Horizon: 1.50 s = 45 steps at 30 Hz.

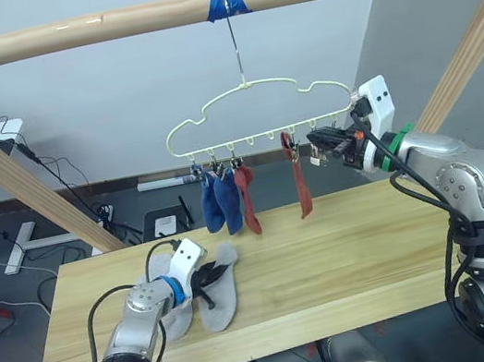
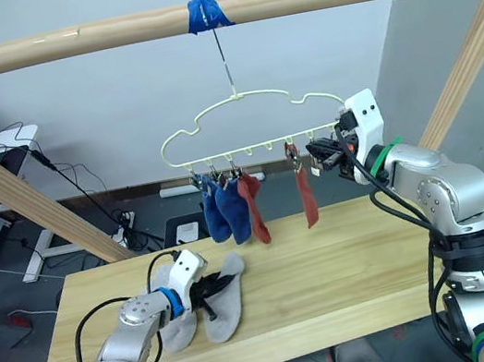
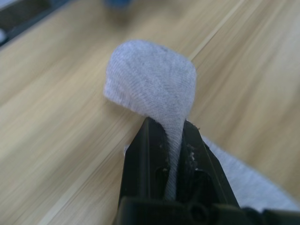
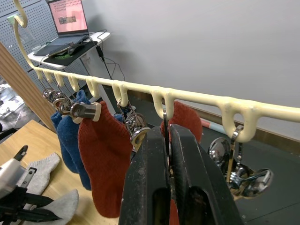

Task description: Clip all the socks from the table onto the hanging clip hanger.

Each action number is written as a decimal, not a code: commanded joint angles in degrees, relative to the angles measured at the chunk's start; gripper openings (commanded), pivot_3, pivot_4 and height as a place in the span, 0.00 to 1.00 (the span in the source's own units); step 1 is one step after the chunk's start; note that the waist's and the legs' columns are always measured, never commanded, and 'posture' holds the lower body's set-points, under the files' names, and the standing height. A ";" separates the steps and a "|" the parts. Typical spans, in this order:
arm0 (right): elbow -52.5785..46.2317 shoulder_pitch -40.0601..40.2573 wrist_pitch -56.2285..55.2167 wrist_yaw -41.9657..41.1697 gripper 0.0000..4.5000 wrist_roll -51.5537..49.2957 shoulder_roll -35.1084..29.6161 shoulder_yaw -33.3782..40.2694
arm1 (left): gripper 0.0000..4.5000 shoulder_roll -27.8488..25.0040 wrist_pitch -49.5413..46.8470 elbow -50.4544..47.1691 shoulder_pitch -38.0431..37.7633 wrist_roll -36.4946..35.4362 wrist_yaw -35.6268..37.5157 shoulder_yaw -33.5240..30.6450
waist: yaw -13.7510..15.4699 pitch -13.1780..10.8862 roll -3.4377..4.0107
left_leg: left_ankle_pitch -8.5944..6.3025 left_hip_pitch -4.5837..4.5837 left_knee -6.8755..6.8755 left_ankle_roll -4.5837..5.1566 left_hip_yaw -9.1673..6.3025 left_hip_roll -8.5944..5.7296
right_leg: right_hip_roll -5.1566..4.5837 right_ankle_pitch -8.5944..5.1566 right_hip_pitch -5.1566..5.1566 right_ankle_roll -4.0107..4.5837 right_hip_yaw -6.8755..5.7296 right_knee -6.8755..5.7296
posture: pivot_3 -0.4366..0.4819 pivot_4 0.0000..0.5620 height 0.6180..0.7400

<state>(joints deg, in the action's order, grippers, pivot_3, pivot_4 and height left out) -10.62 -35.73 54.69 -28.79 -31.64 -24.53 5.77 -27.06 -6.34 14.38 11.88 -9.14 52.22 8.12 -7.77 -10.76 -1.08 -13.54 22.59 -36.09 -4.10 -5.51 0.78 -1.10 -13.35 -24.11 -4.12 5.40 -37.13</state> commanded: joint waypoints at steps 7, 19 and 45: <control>5.06 -4.56 14.98 0.78 0.00 -12.03 0.03 10.16 | 0.00 0.77 -9.95 -24.06 4.23 -11.92 4.60 -0.44 | -0.18 0.00 0.00 | 0.01 -0.10 -0.02 0.02 0.02 0.00 | 0.04 -0.02 0.05 -0.04 0.03 -0.04 | 0.32 0.27 1.00; 4.58 -9.36 29.45 15.55 0.00 -21.48 12.02 22.60 | 0.00 7.21 -11.55 -23.45 8.07 -9.86 -1.94 2.10 | -0.29 0.01 0.01 | 0.01 -0.05 -0.02 0.02 0.03 0.00 | 0.05 0.03 0.02 0.01 0.06 -0.04 | 0.32 0.27 1.00; 3.22 -11.98 36.54 22.87 0.00 -26.27 16.49 29.07 | 0.00 10.31 -9.41 -18.80 11.89 -7.69 -2.05 3.84 | -0.69 0.01 0.02 | 0.02 -0.04 -0.01 0.04 0.04 0.00 | 0.06 0.03 0.01 0.01 0.07 -0.03 | 0.30 0.28 1.00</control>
<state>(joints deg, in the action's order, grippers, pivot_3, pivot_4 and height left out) -4.97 -46.20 90.96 -5.69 -55.83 -8.21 34.25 -17.27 -16.90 -3.57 22.93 -16.47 50.37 12.08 -8.46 -10.75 -1.06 -13.52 22.55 -36.10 -4.06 -5.47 0.78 -1.04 -13.32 -24.11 -4.12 5.46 -37.15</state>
